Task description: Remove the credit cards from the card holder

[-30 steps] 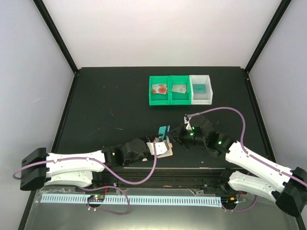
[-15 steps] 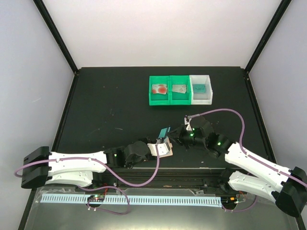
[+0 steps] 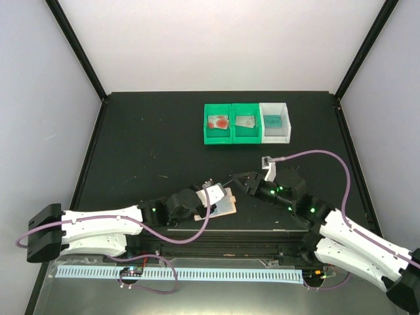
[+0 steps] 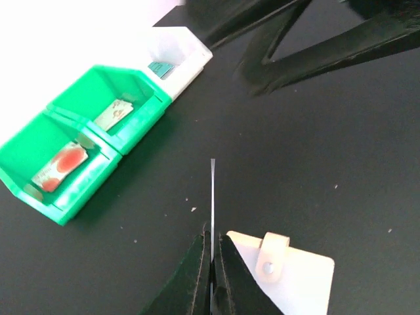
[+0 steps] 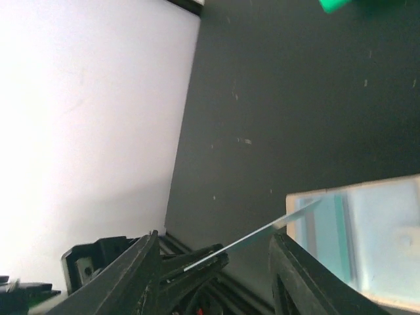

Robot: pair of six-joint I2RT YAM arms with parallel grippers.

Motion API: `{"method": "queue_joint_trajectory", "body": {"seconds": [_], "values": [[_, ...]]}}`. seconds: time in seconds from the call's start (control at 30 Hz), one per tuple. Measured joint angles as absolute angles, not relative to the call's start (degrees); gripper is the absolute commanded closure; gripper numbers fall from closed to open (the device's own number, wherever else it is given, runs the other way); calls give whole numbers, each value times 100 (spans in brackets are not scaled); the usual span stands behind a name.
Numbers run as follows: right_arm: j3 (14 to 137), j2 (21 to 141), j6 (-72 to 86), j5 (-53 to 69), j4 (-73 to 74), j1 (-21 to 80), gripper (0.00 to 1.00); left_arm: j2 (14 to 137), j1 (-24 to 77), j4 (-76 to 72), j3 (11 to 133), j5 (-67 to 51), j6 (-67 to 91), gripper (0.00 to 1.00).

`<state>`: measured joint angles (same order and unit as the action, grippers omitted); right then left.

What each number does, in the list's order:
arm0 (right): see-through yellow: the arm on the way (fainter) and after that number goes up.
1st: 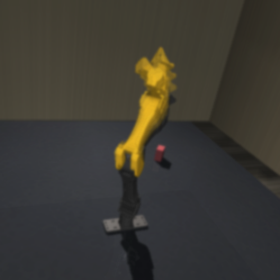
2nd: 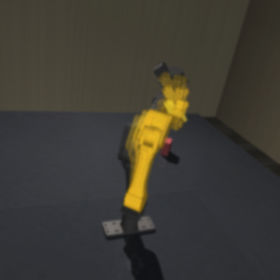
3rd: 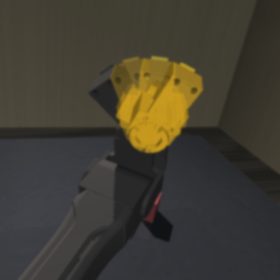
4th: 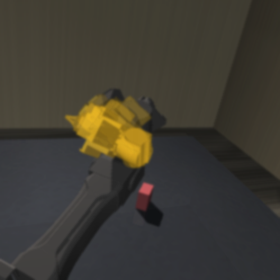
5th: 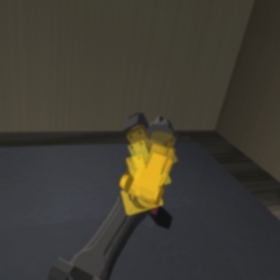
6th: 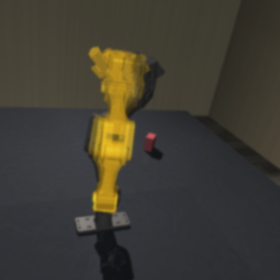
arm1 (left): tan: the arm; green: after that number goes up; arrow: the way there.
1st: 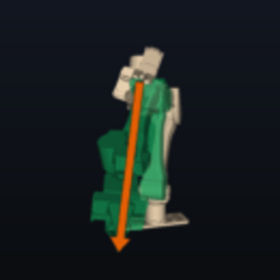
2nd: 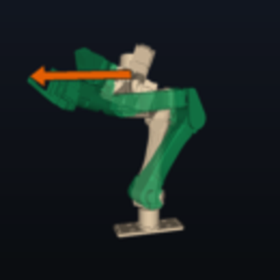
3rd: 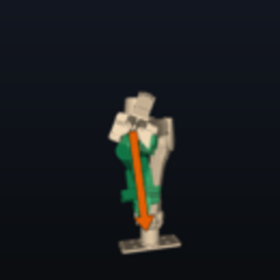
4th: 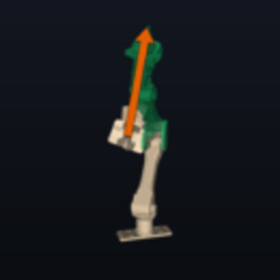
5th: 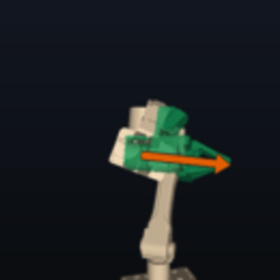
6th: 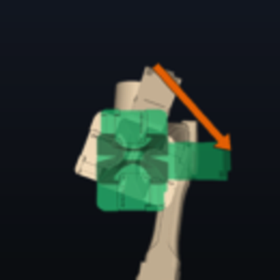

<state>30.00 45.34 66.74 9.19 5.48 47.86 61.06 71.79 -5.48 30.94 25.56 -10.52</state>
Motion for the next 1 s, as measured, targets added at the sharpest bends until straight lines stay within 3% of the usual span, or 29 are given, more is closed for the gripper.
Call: {"method": "queue_joint_trajectory", "body": {"seconds": [0.2, 0.43, 0.87, 1.0], "values": [[2655, 3514, 5719, 510, 504, 4786, 46, 5577, 6657, -303, 3094, 1734, 158, 98], [2366, 2998, 4960, 1004, 215, 4786, 47, 4888, 5806, -443, 3041, 454, 1925, 98], [1367, 3092, 5590, 2058, -1417, 4786, 50, 4386, 5557, -1594, 2464, -939, 4510, 98], [1332, 3127, 5808, 2167, -1850, 4786, 57, 4388, 5557, -1881, 2386, -1118, 4897, 98]]}}
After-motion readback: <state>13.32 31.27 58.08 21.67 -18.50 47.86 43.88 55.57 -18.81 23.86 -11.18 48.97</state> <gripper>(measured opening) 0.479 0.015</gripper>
